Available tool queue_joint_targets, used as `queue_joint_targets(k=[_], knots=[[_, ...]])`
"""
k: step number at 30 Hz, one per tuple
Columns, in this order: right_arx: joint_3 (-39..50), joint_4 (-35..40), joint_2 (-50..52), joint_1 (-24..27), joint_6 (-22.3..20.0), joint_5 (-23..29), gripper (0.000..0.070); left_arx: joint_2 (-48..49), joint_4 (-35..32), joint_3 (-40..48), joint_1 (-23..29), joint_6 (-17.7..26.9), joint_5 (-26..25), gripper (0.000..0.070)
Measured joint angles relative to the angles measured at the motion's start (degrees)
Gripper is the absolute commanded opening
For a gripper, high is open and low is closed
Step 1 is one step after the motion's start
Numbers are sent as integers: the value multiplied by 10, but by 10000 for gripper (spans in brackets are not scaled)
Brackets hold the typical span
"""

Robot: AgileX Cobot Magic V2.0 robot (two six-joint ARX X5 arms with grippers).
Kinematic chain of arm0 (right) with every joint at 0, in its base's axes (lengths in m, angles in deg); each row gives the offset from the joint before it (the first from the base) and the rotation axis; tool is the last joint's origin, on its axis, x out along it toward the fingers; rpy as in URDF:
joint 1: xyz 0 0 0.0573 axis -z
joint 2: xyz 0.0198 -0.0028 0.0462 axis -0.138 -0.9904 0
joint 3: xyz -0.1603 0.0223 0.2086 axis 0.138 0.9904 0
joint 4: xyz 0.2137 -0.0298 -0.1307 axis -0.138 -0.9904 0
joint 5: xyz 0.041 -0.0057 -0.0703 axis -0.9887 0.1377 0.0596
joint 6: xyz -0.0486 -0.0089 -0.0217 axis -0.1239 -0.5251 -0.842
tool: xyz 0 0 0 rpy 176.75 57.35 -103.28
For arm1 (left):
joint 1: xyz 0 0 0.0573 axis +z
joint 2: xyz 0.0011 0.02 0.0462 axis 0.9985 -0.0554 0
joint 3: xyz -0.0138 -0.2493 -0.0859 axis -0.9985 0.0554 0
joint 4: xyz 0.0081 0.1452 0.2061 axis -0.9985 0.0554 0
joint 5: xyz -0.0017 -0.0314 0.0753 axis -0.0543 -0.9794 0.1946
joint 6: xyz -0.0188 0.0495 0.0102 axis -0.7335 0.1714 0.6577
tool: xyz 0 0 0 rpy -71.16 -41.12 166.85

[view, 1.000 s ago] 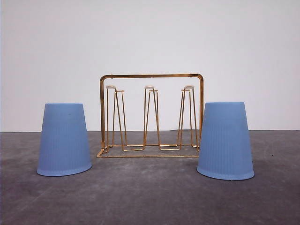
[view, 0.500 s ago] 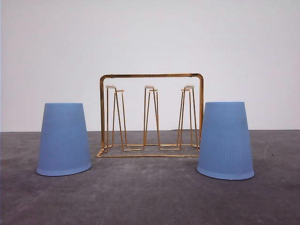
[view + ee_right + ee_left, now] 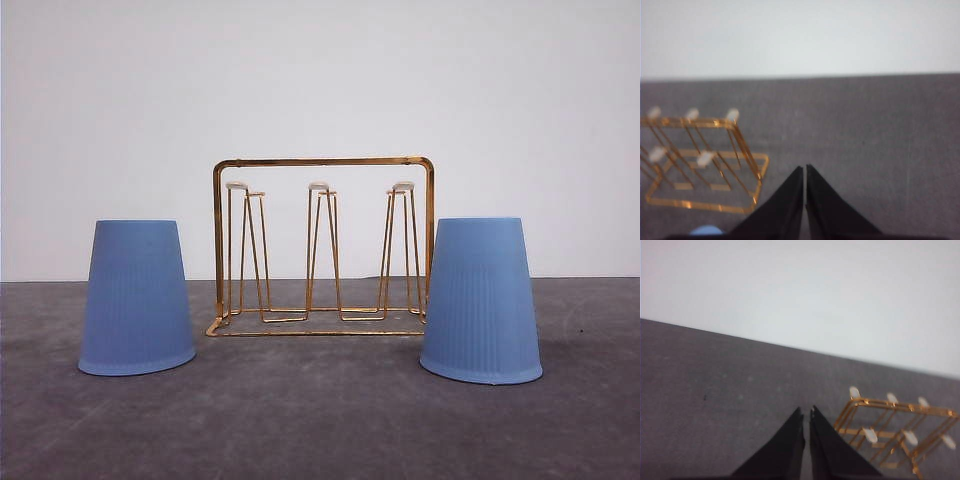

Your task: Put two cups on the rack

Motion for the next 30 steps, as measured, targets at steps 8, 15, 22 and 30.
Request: queue_joint_targets(k=[8, 15, 22, 30], knots=[[-109, -116, -180, -23, -73, -2, 6, -222, 154, -199, -7, 98, 0, 28], [-109, -154, -253, -68, -92, -2, 6, -322, 232, -203, -44, 131, 2, 28], [-109, -160, -279, -95, -93, -2, 6, -354, 271, -203, -78, 150, 10, 28], [-109, -167, -282, -99, -97, -13, 162, -355, 286, -203, -98, 153, 21, 242]])
